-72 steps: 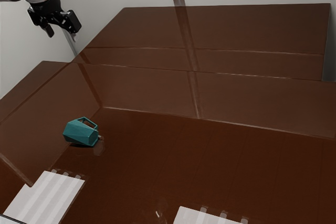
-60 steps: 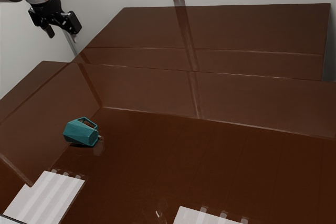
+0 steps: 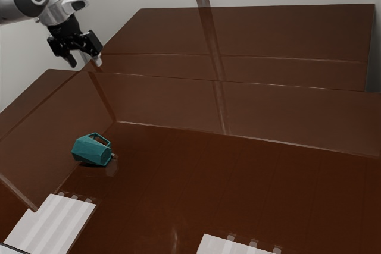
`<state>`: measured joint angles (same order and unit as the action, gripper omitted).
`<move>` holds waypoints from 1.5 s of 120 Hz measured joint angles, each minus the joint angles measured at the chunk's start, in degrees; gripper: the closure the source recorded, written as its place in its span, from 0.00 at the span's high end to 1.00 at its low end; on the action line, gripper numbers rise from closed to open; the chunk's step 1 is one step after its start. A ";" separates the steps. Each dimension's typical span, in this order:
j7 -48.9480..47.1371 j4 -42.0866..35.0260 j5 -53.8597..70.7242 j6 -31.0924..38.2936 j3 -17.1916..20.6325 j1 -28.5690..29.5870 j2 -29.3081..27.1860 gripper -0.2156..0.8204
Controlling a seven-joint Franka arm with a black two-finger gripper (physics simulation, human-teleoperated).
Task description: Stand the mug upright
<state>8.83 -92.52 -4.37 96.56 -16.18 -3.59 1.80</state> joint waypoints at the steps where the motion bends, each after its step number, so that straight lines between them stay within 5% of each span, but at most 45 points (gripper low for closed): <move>1: 0.02 0.00 -0.39 -0.15 -0.07 0.18 0.30 0.79; 28: 1.16 0.23 -6.43 -6.16 -0.94 12.43 6.82 0.79; 82: 9.68 2.39 -18.25 -9.97 -4.02 19.75 22.09 0.79; 121: 15.79 2.95 -27.61 -10.93 -3.74 21.32 28.52 0.79; 168: 19.74 -2.33 -32.74 -13.12 -3.48 21.35 29.71 0.79; 180: 20.33 -2.00 -33.12 -13.15 -3.38 21.34 29.71 0.59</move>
<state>29.16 -94.52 -37.49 83.40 -19.57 17.75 31.51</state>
